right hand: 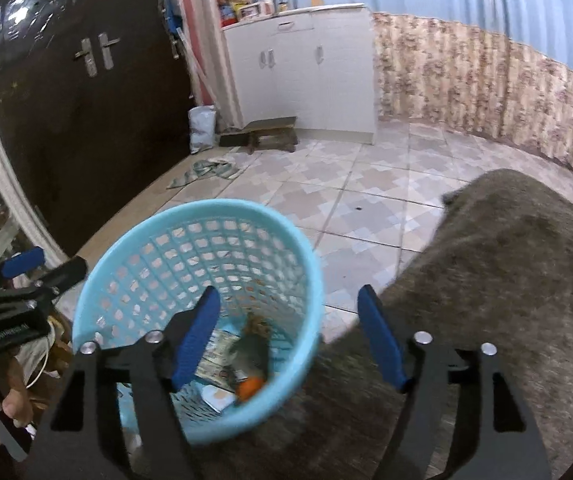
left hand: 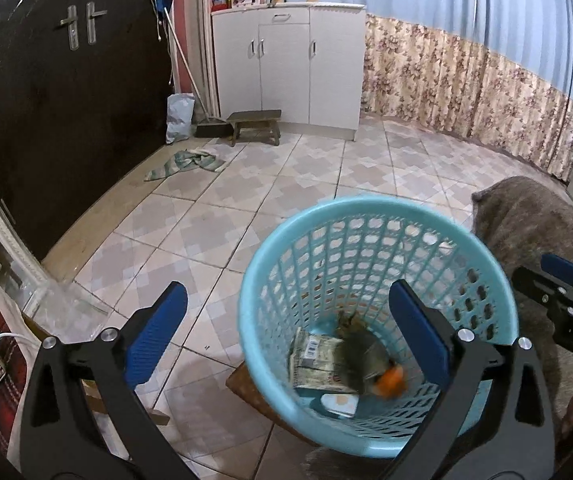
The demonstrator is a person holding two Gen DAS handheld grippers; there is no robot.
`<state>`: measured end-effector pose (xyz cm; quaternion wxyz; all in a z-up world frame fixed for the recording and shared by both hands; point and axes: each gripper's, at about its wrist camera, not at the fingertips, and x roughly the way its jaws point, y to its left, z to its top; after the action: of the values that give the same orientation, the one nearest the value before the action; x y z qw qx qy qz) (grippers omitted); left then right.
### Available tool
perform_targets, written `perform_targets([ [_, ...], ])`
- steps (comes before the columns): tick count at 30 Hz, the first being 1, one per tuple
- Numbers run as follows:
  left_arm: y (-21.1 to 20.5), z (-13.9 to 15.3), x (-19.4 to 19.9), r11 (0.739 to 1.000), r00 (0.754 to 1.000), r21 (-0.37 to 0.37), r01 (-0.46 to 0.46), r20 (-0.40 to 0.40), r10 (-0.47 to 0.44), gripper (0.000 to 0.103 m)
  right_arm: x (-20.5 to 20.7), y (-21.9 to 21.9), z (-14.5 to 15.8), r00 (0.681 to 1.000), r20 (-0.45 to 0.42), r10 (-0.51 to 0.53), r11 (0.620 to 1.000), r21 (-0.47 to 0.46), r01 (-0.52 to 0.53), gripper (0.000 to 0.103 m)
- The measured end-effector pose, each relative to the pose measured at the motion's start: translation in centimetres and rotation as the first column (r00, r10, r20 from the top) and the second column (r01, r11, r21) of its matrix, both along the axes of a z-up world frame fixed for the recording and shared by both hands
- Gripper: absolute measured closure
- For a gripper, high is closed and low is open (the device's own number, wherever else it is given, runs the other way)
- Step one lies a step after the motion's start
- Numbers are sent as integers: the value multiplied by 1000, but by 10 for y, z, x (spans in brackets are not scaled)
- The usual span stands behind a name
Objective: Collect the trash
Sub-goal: 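Carry the peel and black cup to the blue basket and release both, then grasp the crumpled brown paper with the right tool while the left tool grasps the beige cloth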
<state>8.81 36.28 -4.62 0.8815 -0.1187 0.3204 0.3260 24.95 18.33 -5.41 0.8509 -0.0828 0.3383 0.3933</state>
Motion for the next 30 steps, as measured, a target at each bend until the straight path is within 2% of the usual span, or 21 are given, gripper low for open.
perform_targets([
  [6, -32, 18, 8, 999, 998, 3, 52, 36, -52, 5, 6, -67, 20, 987, -9, -160, 987, 28, 160, 23],
  [9, -51, 25, 14, 996, 995, 11, 89, 48, -89, 5, 4, -94, 34, 974, 46, -220, 975, -1, 220, 22],
  [12, -76, 33, 21, 990, 989, 38, 134, 51, -136, 5, -7, -128, 49, 944, 139, -300, 951, -33, 307, 20],
  [15, -98, 37, 29, 983, 982, 41, 177, 56, -179, 5, -10, -160, 59, 910, 177, -374, 922, -37, 386, 20],
  [19, -129, 34, 44, 970, 969, 23, 242, 55, -243, 5, -7, -217, 63, 832, 213, -512, 844, -55, 533, 20],
  [21, -149, 31, 51, 960, 959, 20, 278, 49, -279, 5, 0, -248, 58, 777, 240, -582, 782, -97, 616, 20],
  [23, -167, 29, 57, 950, 949, 29, 311, 43, -312, 5, 6, -273, 52, 738, 267, -619, 733, -139, 665, 20],
  [24, -172, 29, 59, 947, 946, 33, 321, 40, -322, 5, 11, -291, 48, 710, 285, -643, 696, -168, 698, 20],
  [29, -209, 26, 76, 918, 918, 44, 393, 28, -395, 5, 21, -358, 37, 626, 260, -736, 591, -204, 780, 20],
  [30, -215, 25, 80, 911, 912, 45, 409, 24, -410, 5, 21, -367, 35, 616, 252, -746, 581, -207, 787, 20],
])
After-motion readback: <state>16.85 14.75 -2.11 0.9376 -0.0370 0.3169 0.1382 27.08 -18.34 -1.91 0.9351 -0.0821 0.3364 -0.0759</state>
